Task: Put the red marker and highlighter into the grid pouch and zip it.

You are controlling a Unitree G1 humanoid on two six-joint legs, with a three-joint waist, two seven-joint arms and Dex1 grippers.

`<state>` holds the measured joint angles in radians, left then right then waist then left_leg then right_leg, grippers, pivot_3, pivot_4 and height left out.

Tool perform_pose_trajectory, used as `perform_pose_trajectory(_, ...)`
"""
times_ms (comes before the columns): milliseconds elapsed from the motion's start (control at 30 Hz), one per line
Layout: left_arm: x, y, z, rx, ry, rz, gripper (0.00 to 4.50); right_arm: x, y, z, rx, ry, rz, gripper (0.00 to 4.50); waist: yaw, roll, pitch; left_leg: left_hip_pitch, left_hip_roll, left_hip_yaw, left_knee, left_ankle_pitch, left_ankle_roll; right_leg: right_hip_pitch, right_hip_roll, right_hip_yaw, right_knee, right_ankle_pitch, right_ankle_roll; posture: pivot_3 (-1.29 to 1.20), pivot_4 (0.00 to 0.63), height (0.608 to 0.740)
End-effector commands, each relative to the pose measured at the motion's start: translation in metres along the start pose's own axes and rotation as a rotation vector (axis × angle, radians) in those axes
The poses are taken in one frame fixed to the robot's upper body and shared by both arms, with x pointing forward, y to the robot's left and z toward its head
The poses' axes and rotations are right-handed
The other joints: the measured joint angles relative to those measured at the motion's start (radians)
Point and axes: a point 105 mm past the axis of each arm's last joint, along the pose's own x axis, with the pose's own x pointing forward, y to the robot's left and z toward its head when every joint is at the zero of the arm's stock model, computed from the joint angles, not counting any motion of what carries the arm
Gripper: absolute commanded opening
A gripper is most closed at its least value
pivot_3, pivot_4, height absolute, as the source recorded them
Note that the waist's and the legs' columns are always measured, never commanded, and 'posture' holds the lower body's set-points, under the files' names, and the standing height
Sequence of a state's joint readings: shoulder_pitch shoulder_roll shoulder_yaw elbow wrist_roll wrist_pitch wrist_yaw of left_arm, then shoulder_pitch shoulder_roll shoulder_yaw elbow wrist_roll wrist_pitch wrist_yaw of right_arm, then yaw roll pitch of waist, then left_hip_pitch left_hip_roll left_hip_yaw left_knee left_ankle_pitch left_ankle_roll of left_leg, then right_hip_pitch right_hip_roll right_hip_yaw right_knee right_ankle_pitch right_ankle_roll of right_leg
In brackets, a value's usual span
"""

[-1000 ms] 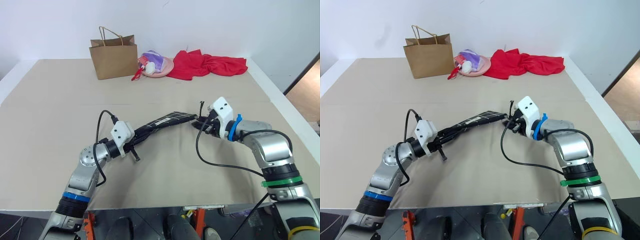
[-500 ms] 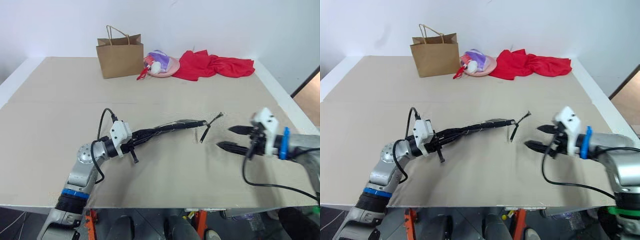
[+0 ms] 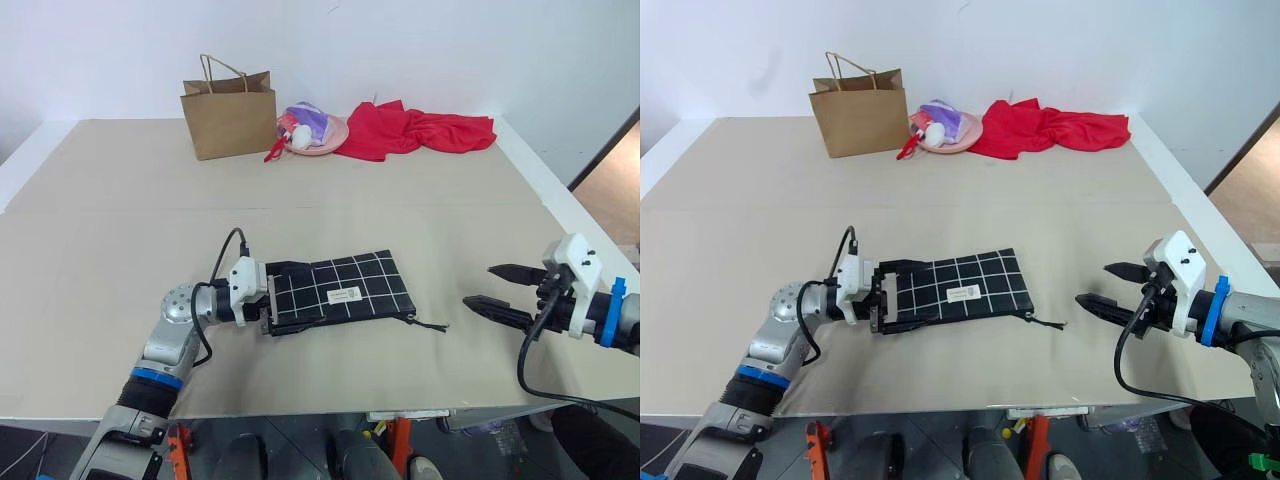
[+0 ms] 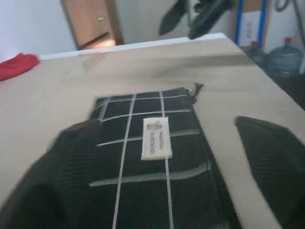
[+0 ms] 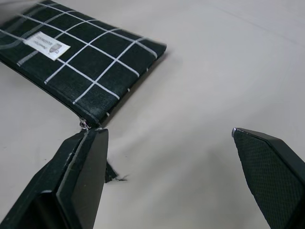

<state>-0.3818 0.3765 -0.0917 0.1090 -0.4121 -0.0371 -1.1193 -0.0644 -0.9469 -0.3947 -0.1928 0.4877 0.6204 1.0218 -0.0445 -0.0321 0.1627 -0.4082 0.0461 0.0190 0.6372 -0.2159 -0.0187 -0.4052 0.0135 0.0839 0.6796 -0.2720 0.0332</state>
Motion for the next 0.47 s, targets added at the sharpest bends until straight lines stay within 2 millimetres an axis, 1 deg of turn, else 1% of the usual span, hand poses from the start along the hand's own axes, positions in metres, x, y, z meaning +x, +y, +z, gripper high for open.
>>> perform_pose_trajectory(33,-0.022,0.021,0.028,-0.029,-0.027,0.155,4.46,-0.007,-0.01,0.009,-0.025,-0.049,-0.053,4.5,0.0,0.0,0.0,0.0,0.0,0.0,0.0,0.0,0.0,0.0,0.0,0.0,0.0,0.0,0.0,0.0,0.15,0.74)
perform_pose_trajectory(67,-0.03,0.027,0.026,-0.061,0.004,0.217,4.46,-0.008,-0.013,0.007,-0.022,-0.047,-0.064,4.5,0.0,0.0,0.0,0.0,0.0,0.0,0.0,0.0,0.0,0.0,0.0,0.0,0.0,0.0,0.0,0.0,0.15,0.74)
perform_pose_trajectory(100,-0.042,0.032,0.02,-0.148,0.048,0.286,4.46,-0.009,-0.018,0.005,-0.015,-0.047,-0.08,4.5,-0.001,0.0,0.0,0.001,0.0,0.0,0.0,0.0,0.0,0.0,0.0,0.0,0.0,0.0,0.0,0.0,0.15,0.74)
perform_pose_trajectory(167,-0.075,0.041,0.004,-0.288,0.152,0.474,4.46,-0.011,-0.027,-0.001,0.015,-0.053,-0.108,4.5,-0.003,0.001,0.0,0.001,0.0,0.0,0.0,0.0,0.0,0.001,0.0,0.0,0.0,0.0,0.0,0.0,0.15,0.74)
perform_pose_trajectory(200,-0.09,0.041,-0.004,-0.326,0.208,0.538,4.46,-0.011,-0.03,-0.004,0.026,-0.056,-0.122,4.5,-0.003,0.001,0.0,0.001,0.0,0.0,0.0,0.0,0.0,0.0,-0.001,0.0,0.0,0.0,0.0,0.0,0.15,0.74)
perform_pose_trajectory(233,-0.099,0.038,-0.008,-0.349,0.24,0.568,4.46,-0.01,-0.033,-0.006,0.035,-0.06,-0.132,4.5,-0.004,0.0,0.0,0.001,0.0,0.0,0.0,0.0,0.0,0.0,-0.001,0.001,0.0,0.0,0.0,0.0,0.15,0.74)
perform_pose_trajectory(367,-0.128,0.033,-0.02,-0.382,0.311,0.656,4.46,-0.004,-0.042,-0.012,0.082,-0.092,-0.157,4.5,-0.003,-0.001,0.001,0.001,0.0,0.001,-0.001,0.0,0.0,0.0,-0.001,0.0,0.0,-0.001,-0.001,0.0,0.15,0.74)
perform_pose_trajectory(467,-0.138,0.034,-0.014,-0.386,0.274,0.7,4.46,0.006,-0.043,-0.015,0.1,-0.1,-0.156,4.5,0.001,-0.001,0.001,0.001,0.0,0.001,0.0,0.0,0.0,0.0,-0.001,0.0,0.001,0.0,-0.001,0.0,0.15,0.74)
